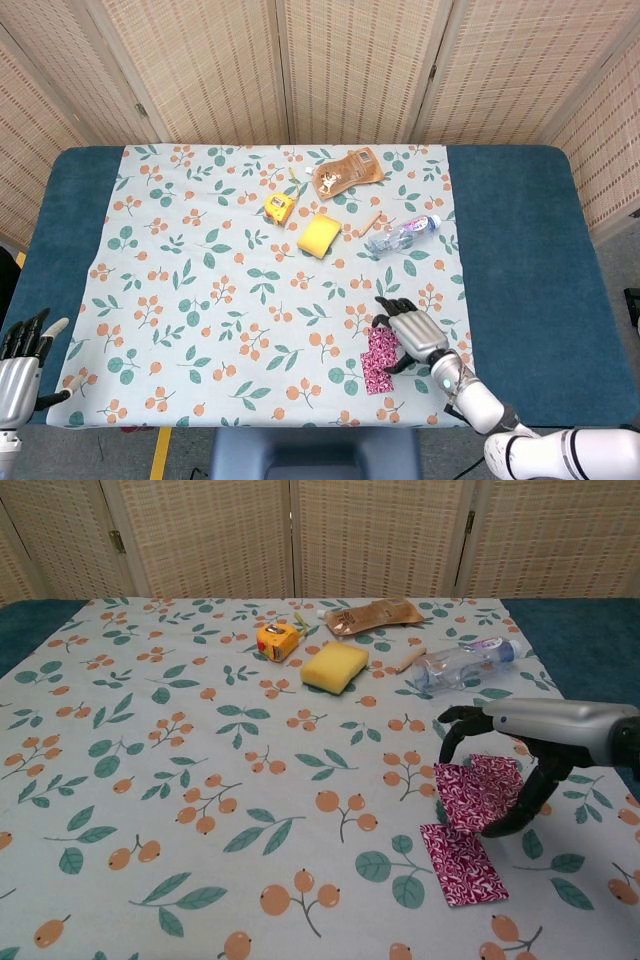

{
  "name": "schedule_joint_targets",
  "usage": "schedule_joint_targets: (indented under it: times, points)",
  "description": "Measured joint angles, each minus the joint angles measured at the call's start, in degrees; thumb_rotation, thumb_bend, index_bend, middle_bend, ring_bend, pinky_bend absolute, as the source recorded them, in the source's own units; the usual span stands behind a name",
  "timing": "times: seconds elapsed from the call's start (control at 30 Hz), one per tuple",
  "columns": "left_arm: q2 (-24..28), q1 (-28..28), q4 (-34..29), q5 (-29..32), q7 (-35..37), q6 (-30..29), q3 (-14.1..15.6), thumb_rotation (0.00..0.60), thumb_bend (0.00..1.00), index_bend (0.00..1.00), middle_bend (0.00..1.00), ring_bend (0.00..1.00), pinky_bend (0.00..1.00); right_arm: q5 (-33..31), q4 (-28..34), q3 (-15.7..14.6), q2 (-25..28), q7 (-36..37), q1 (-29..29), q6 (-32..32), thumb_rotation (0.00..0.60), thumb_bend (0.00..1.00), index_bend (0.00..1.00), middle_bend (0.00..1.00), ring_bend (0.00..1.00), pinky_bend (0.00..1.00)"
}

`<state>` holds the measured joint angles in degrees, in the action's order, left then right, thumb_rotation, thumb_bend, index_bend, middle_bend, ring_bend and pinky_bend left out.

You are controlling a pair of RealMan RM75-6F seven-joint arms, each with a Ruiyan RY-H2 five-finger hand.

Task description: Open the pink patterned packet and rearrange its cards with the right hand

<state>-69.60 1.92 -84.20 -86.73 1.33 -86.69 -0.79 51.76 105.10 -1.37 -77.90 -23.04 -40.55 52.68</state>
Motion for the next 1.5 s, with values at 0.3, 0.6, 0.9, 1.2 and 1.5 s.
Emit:
schedule_joint_targets:
  times: [0.3, 0.6, 0.9, 1.2, 1.5]
  points:
    - [0.0, -0.1, 0.4, -0.2, 0.7, -0.3, 0.1, 0.6, 0.26, 0.18, 0.0, 0.04, 0.0, 3.3, 1.2, -2.6, -1.9, -0.9, 2.2, 1.3, 0.531, 0.15, 0.28, 0.0, 0.0, 0.0]
    - [-0.4, -0.3, 1.5, -0.2, 1.8, -0.3, 0.2, 0.6, 0.26, 0.18, 0.0, 0.04, 0.0, 1.9, 0.2, -2.7, -4.4, -2.2, 2.7, 1.5, 0.531, 0.15, 0.28, 0.0, 0.0, 0.0]
    - [-0.7, -0.4, 2.4, -0.1, 2.6, -0.3, 0.3, 0.6, 0.26, 0.18, 0.0, 0.04, 0.0, 1.6, -0.1, -2.6, -5.2, -3.3, 3.3, 2.6, 0.531, 0.15, 0.28, 0.0, 0.0, 0.0]
    - [-0.8, -0.5, 2.6, -0.2, 2.8, -0.4, 0.3, 0.6, 0.26, 0.18, 0.0, 0.04, 0.0, 1.3, -0.3, -2.6, -5.6, -4.1, 3.7, 2.9, 0.531, 0.15, 0.25, 0.0, 0.0, 0.0]
    - [-0.9, -0.6, 2.9, -0.2, 3.1, -0.4, 0.4, 0.6, 0.26, 0.18, 0.0, 0.04, 0.0, 1.5, -0.4, -2.6, -5.8, -4.5, 3.9, 2.9, 0.531, 0.15, 0.23, 0.0, 0.0, 0.0]
